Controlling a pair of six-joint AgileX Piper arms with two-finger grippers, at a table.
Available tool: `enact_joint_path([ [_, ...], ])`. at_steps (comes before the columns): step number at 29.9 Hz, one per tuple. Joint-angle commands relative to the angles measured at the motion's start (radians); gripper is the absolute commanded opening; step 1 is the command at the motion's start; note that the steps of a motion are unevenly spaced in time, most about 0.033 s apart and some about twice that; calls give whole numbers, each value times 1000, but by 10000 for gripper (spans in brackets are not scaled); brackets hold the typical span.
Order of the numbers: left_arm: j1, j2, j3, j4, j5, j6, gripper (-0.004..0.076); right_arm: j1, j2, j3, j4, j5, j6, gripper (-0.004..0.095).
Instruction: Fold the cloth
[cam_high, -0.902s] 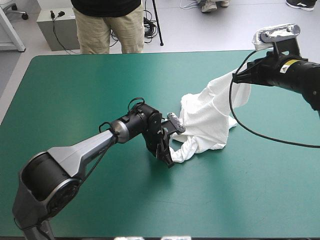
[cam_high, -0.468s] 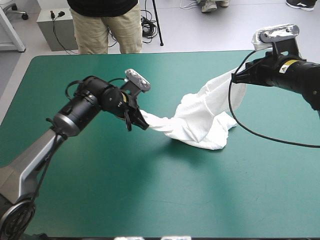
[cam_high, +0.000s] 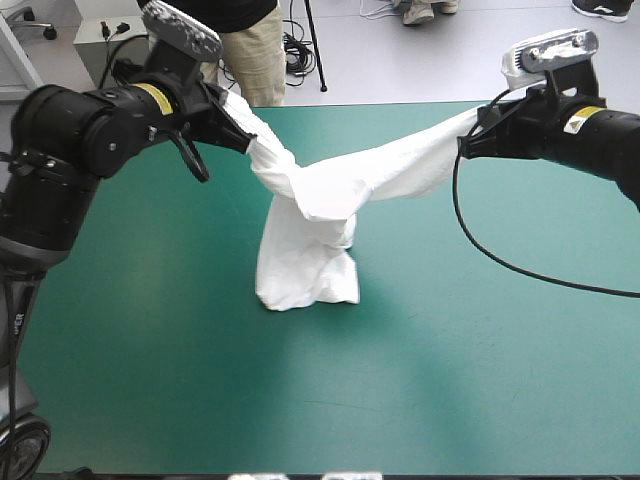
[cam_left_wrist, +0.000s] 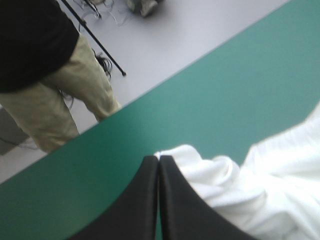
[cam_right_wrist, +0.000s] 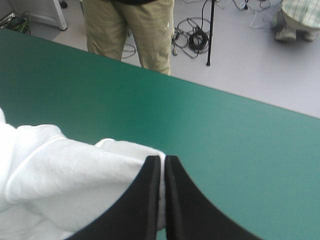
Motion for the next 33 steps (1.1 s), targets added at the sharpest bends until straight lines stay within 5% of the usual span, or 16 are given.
enact_joint_path([
  [1,1,-44,-118,3,-97,-15,-9,-1,-33,-100,20,-90,-26,-13],
  [13,1,-105,-373,1,-265,-3,-9,-1,-33,-367,22,-128,-35,-13],
  [28,1,-243,-391,-207,-439,145,-9,-1,-33,-692,78,-176,-56,-12],
  [33,1,-277,-391,-230,-415,166,-9,-1,-33,-720,78,-177,-56,-12],
])
